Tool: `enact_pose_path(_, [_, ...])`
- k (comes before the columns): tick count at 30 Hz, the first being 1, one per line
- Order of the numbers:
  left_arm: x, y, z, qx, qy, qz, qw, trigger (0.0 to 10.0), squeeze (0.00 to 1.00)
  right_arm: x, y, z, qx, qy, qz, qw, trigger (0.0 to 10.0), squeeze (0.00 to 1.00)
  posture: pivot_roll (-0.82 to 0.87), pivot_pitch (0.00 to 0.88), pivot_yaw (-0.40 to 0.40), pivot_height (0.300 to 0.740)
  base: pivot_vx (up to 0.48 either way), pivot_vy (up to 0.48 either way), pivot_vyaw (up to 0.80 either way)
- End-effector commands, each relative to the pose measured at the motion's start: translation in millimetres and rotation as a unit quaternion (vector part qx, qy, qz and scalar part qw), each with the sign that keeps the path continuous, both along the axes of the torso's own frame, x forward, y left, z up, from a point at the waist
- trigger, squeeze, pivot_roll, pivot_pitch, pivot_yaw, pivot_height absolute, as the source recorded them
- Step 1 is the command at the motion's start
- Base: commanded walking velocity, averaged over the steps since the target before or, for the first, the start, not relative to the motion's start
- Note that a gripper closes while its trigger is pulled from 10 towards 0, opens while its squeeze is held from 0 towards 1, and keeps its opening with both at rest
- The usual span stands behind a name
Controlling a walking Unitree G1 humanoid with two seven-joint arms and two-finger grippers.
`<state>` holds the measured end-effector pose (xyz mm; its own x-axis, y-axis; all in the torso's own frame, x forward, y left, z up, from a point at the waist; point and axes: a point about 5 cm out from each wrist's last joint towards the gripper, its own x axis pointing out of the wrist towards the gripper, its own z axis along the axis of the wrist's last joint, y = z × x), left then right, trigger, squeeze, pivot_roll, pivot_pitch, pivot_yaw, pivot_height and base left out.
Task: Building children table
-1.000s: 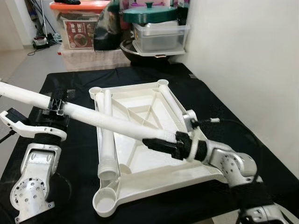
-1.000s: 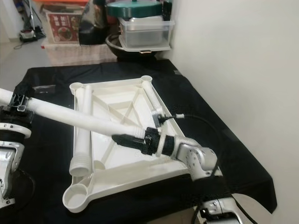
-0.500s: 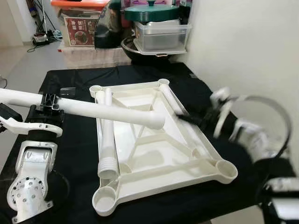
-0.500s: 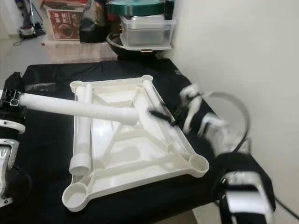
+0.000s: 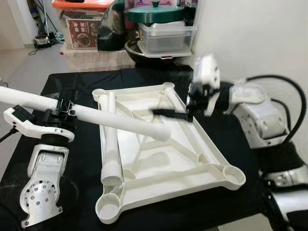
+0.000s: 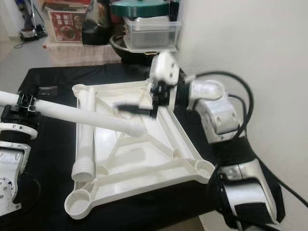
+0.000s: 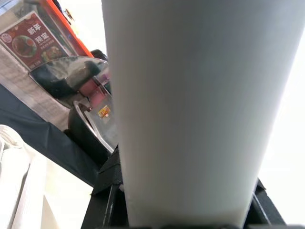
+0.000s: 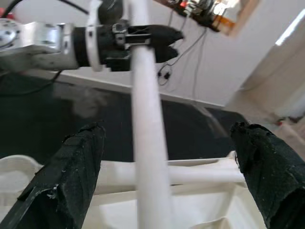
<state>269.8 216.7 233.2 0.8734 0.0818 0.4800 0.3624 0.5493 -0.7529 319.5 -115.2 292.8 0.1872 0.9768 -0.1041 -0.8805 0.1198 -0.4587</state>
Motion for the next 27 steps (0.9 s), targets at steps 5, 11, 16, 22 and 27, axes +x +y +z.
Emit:
enact_pose_path(5, [4.2, -5.9, 4, 0.011, -0.009, -0.002, 1.0, 0.0, 0.0, -0.2, 17.4, -14, -0.051, 0.044, 0.026, 0.997, 10.0, 0.48, -0.02, 0.0, -0.034, 0.74, 0.0, 0.0, 0.0])
enact_pose_path(11, [8.7, -17.1, 7, 0.02, -0.016, -0.016, 1.0, 0.0, 0.0, 21.0, 45.7, -27, -0.081, 0.074, -0.051, 0.993, 10.0, 0.27, -0.02, 0.0, -0.031, 0.74, 0.0, 0.0, 0.0])
enact_pose_path(16, [10.4, -27.6, 4, 0.029, -0.01, -0.031, 0.999, 0.0, 0.0, 23.2, 69.3, -28, -0.108, 0.064, -0.055, 0.991, 10.0, 0.26, -0.02, 0.0, -0.035, 0.74, 0.0, 0.0, 0.0])
enact_pose_path(22, [10.6, -32.8, 2, 0.032, -0.008, -0.036, 0.999, 0.0, 0.0, 15.3, 81.6, -35, -0.137, 0.064, -0.025, 0.988, 10.0, 0.26, -0.01, 0.0, -0.043, 0.74, 0.0, 0.0, 0.0])
enact_pose_path(27, [10.7, -38.1, 3, 0.036, -0.008, -0.038, 0.999, 0.0, 0.0, 5.3, 93.9, -44, -0.18, 0.065, 0.011, 0.981, 10.0, 0.23, 0.0, 0.0, -0.045, 0.74, 0.0, 0.0, 0.0])
